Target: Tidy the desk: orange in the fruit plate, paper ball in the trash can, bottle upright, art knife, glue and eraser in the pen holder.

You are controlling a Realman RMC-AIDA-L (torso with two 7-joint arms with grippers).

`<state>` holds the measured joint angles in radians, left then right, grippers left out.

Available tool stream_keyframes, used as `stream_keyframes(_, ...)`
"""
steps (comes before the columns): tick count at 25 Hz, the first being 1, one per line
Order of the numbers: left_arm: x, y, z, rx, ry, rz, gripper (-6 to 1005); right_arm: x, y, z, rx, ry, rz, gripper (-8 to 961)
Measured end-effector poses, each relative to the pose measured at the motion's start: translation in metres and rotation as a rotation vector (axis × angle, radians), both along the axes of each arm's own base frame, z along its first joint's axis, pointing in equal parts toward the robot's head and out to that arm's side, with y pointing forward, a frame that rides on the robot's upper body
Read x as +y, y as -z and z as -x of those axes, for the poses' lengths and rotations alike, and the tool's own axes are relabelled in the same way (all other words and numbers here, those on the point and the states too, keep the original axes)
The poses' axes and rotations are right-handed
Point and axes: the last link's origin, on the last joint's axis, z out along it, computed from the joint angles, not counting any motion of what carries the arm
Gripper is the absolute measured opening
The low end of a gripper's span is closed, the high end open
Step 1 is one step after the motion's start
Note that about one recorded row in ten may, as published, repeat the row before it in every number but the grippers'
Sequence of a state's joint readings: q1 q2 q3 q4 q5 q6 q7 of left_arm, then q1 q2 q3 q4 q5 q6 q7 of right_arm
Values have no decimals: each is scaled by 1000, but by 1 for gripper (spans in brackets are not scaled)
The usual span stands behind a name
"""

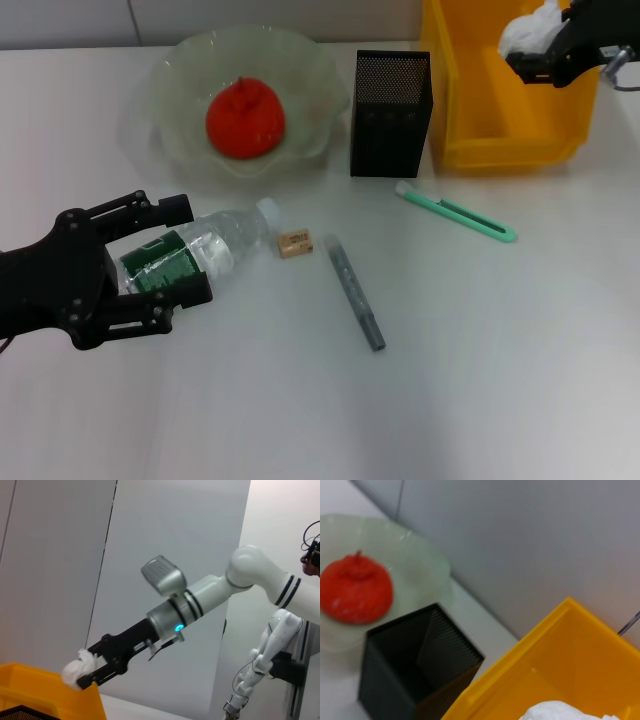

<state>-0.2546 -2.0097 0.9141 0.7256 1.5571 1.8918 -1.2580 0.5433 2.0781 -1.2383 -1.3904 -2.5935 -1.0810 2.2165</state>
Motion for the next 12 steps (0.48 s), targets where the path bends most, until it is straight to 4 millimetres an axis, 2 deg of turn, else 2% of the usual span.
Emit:
stream_keyframes(6, 0, -2, 1, 7, 0, -4, 824, 15, 9, -11, 15, 27, 16, 564)
stream_keyframes(11, 1, -5, 3, 17, -3, -8, 823, 15, 8, -14, 15, 19, 14, 754)
stream_keyframes(12, 2, -5, 3, 20, -4, -10, 822, 15, 8, -14, 18, 16, 15, 760)
